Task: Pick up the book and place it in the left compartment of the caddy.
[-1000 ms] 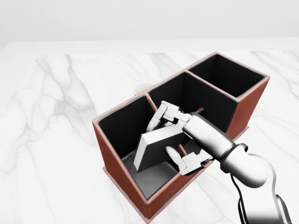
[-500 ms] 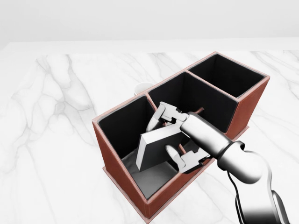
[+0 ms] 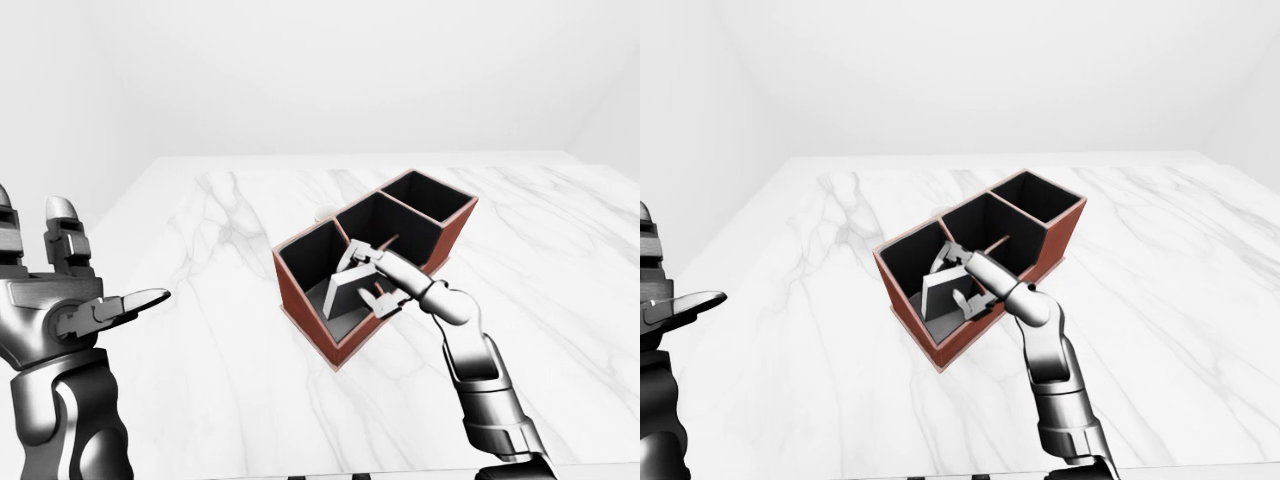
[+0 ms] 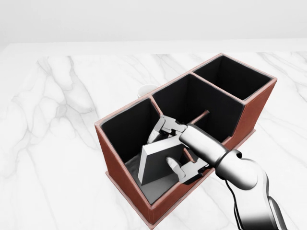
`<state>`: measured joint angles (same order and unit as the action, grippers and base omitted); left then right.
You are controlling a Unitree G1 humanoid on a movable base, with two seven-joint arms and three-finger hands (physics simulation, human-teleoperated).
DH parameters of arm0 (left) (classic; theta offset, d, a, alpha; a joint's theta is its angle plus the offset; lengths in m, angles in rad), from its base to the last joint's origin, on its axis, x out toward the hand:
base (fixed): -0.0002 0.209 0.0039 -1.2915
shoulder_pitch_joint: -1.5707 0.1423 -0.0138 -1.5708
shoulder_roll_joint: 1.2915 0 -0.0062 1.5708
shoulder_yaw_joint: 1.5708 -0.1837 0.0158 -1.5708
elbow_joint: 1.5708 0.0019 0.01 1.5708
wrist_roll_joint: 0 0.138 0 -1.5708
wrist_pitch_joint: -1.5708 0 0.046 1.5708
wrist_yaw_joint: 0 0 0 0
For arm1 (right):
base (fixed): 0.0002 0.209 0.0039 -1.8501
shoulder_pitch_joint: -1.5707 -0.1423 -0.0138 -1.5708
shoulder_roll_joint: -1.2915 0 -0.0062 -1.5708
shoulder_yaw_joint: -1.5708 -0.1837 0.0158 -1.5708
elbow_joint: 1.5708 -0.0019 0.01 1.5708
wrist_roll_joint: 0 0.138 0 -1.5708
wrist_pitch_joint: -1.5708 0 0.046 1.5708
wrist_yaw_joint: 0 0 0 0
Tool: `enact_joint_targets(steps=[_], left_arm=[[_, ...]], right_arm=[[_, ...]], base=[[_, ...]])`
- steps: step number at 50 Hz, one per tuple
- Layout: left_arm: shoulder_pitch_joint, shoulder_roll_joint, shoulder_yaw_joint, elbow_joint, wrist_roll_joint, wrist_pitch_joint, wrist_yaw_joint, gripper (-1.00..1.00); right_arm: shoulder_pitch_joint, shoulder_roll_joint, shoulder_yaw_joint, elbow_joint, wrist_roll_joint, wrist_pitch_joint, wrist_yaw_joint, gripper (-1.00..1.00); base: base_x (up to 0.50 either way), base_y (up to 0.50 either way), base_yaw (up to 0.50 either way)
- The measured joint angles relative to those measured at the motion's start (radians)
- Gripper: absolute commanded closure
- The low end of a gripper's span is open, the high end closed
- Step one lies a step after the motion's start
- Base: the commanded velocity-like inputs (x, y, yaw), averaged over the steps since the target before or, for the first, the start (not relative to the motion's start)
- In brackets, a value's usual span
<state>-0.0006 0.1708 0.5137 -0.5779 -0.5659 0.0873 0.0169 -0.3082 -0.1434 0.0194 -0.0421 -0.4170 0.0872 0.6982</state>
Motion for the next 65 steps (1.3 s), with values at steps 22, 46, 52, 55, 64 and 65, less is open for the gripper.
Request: enact_joint_targets(steps=[22,46,52,55,64,65], left_arm=[[0.002,-0.003,-0.004,-0.002,0.003,0.000,-0.002,-1.00],[0.004,-0.003,-0.001,-0.010,-0.001,0.000,-0.001,-1.00],[0.003,-0.003,0.000,-0.010,-0.002,0.000,0.000,-1.00],[0.003,-0.002,0.001,-0.011,-0.003,0.000,0.000,-1.00],[0.002,-0.001,0.002,-0.011,-0.005,0.000,0.001,-1.00],[0.002,-0.001,0.002,-0.011,-0.005,0.000,0.001,-1.00]], right_arm=[[0.002,0.006,0.014,0.052,-0.062,0.000,0.000,1.00],[-0.006,0.019,0.024,0.040,-0.137,0.000,0.000,1.00],[-0.006,0.022,0.022,0.043,-0.125,0.000,0.000,-1.00],[-0.006,0.024,0.020,0.041,-0.112,0.000,0.000,-1.00],[0.000,0.028,0.016,0.045,-0.085,0.000,0.000,-1.00],[0.001,0.028,0.016,0.045,-0.083,0.000,0.000,-1.00]], base=[[0.00,0.00,0.00],[0.00,0.00,0.00],[0.00,0.00,0.00],[0.00,0.00,0.00],[0.00,0.00,0.00],[0.00,0.00,0.00]])
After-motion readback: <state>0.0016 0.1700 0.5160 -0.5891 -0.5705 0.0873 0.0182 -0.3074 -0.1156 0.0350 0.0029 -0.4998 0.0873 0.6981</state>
